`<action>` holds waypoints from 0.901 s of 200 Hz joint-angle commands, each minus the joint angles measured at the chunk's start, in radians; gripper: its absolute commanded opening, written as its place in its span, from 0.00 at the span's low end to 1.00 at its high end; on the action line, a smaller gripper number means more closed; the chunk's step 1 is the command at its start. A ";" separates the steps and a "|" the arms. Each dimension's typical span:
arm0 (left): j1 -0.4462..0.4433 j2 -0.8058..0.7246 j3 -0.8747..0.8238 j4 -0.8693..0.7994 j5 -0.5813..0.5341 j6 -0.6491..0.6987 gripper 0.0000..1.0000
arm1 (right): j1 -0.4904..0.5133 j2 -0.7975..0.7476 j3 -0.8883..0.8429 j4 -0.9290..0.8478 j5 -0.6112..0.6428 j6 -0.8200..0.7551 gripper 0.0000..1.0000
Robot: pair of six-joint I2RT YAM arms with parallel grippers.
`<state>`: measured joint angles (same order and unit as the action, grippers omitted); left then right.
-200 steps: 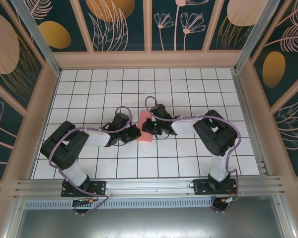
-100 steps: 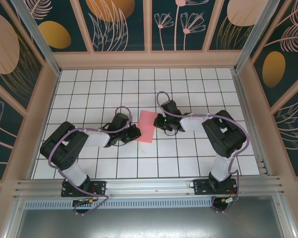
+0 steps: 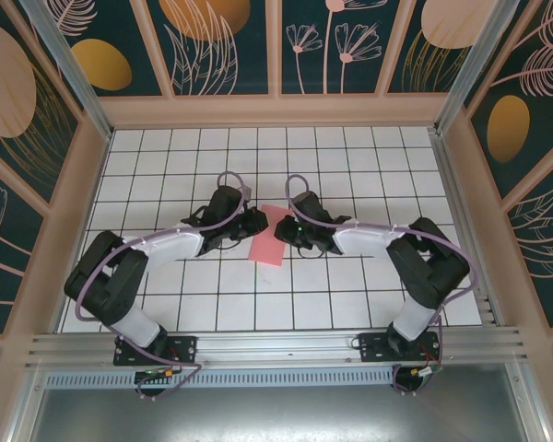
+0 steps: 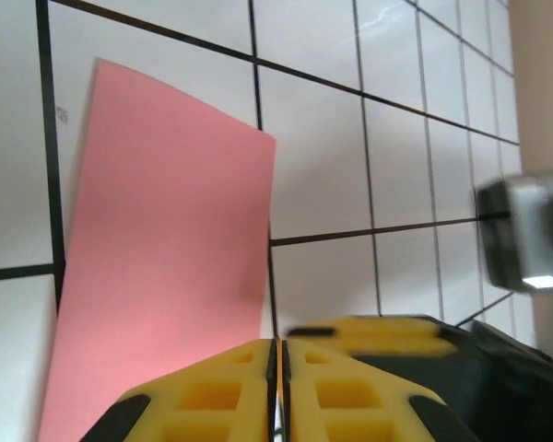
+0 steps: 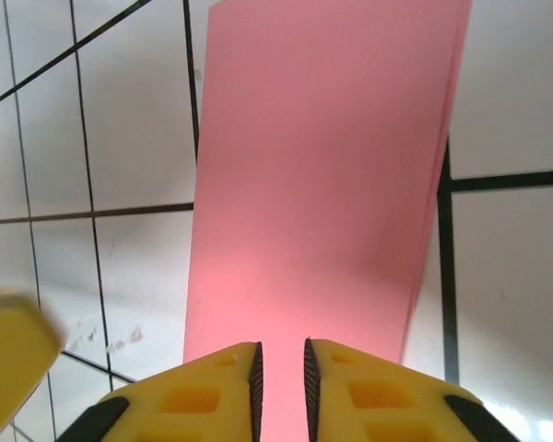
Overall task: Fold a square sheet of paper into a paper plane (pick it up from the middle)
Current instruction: Third fold the triangle at the center of the table.
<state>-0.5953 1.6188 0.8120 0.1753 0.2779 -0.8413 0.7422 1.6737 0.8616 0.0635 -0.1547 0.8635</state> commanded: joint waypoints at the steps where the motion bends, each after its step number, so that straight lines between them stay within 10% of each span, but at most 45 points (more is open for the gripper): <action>1: 0.005 0.066 0.036 -0.075 -0.023 0.070 0.12 | 0.000 -0.080 -0.064 0.011 0.011 0.082 0.31; 67: 0.005 0.171 0.060 -0.123 -0.091 0.105 0.06 | 0.008 -0.158 -0.208 0.137 -0.047 0.233 0.54; 180: 0.004 0.211 0.003 -0.097 -0.100 0.062 0.02 | 0.071 -0.039 -0.181 0.223 -0.092 0.319 0.43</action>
<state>-0.5949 1.7851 0.8387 0.1051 0.2085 -0.7708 0.8017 1.6291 0.6525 0.2657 -0.2371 1.1637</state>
